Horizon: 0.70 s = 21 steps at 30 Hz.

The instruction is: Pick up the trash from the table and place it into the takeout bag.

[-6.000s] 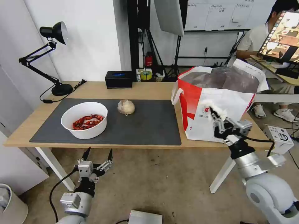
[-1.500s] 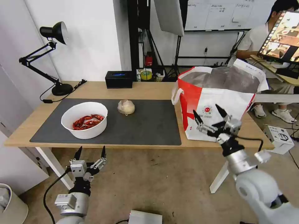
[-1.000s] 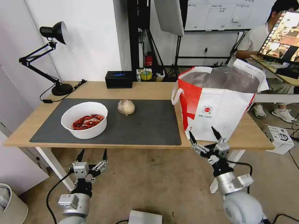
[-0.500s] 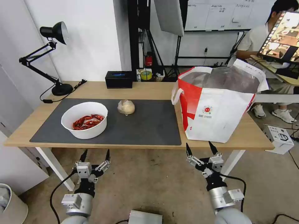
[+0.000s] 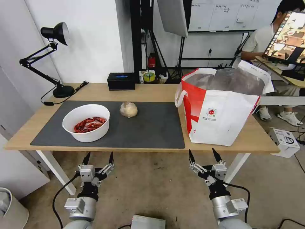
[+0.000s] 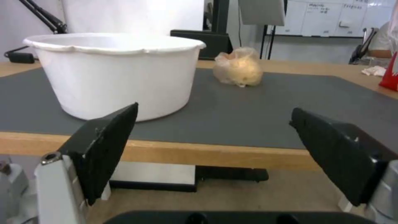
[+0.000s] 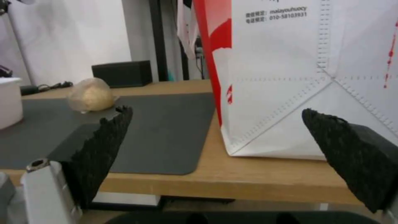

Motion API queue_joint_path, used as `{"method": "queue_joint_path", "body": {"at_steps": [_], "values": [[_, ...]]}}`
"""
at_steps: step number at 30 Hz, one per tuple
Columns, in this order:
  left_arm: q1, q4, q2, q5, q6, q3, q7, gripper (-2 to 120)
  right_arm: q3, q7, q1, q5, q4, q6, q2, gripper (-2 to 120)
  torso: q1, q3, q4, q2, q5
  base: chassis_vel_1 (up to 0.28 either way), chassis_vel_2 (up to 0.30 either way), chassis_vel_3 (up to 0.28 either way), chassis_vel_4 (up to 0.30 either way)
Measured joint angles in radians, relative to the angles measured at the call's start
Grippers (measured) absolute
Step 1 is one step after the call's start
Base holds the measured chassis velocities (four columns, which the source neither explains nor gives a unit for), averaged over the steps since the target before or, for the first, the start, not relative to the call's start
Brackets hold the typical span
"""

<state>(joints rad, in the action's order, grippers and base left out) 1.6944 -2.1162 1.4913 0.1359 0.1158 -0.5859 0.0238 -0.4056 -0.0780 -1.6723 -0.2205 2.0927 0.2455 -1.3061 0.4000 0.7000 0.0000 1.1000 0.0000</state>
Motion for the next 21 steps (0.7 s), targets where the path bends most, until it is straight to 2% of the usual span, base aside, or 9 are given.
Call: {"method": "queue_joint_path", "body": {"at_steps": [12, 21], "values": [[0.014, -0.001, 0.008, -0.003, 0.000, -0.011, 0.004, 100, 0.064, 0.029, 0.034, -0.024, -0.016, -0.007, 0.008, 100, 0.000, 0.000, 0.0000, 0.000, 0.0000, 0.000, 0.000, 0.000, 0.000], [0.034, -0.003, 0.035, -0.019, 0.002, -0.013, 0.007, 100, 0.187, 0.038, 0.253, -0.119, -0.116, -0.038, 0.066, 100, 0.000, 0.000, 0.0001, 0.000, 0.0001, 0.000, 0.000, 0.000, 0.000]]}}
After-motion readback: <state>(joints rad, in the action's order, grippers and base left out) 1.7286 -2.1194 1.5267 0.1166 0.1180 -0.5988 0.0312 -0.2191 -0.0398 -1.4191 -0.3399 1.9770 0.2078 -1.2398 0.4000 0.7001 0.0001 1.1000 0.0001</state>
